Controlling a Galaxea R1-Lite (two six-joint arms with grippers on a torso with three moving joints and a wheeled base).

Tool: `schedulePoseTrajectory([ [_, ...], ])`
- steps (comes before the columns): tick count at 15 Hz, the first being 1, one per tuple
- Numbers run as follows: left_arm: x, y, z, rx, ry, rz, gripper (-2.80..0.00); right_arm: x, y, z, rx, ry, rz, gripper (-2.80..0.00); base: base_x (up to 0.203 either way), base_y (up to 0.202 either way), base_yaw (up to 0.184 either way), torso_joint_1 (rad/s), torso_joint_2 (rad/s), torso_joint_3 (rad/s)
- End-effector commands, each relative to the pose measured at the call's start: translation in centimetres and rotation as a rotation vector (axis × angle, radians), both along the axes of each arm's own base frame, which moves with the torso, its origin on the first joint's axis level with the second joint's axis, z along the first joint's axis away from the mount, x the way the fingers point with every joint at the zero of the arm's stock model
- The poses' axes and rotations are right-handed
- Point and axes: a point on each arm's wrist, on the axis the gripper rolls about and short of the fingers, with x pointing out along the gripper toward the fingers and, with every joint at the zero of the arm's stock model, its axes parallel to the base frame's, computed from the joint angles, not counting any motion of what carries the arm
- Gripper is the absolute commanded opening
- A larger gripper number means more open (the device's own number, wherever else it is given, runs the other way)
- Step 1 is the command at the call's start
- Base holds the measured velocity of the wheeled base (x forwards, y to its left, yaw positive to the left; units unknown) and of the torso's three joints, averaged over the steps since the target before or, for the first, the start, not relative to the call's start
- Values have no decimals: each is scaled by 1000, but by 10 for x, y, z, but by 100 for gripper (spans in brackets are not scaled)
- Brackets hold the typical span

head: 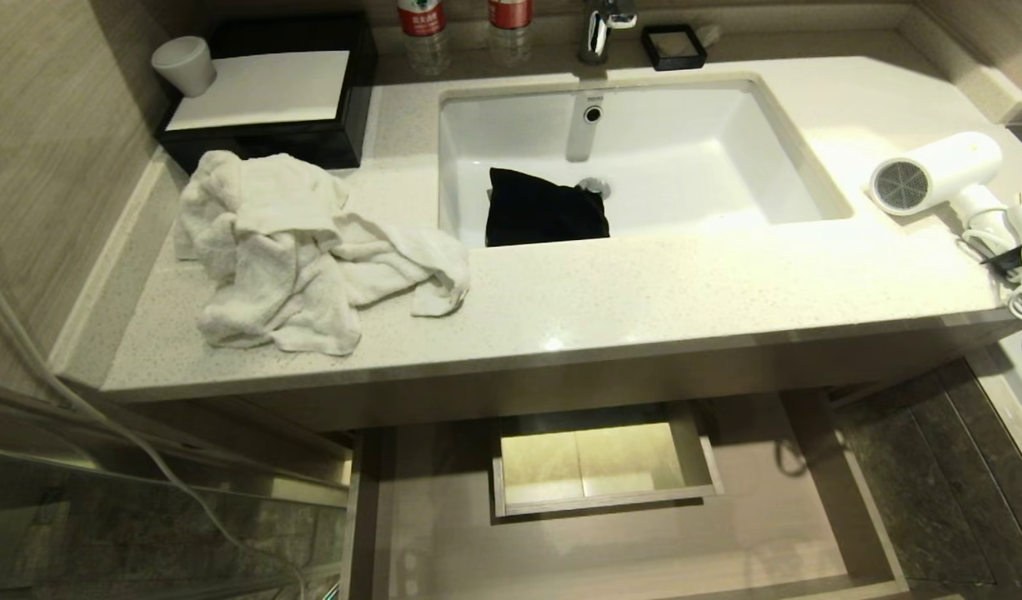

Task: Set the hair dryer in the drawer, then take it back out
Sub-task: Pick up the hairdryer

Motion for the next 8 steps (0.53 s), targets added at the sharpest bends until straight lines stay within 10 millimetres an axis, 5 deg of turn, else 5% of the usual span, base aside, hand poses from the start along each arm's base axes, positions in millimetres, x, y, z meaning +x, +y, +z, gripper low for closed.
schedulePoseTrajectory([
  [1,0,0,0,0,2,0,-280,0,0,0,1,0,1,-280,0,0,0,227,-78,151],
  [8,0,0,0,0,2,0,-280,0,0,0,-6,2,-1,-280,0,0,0,38,-12,24],
])
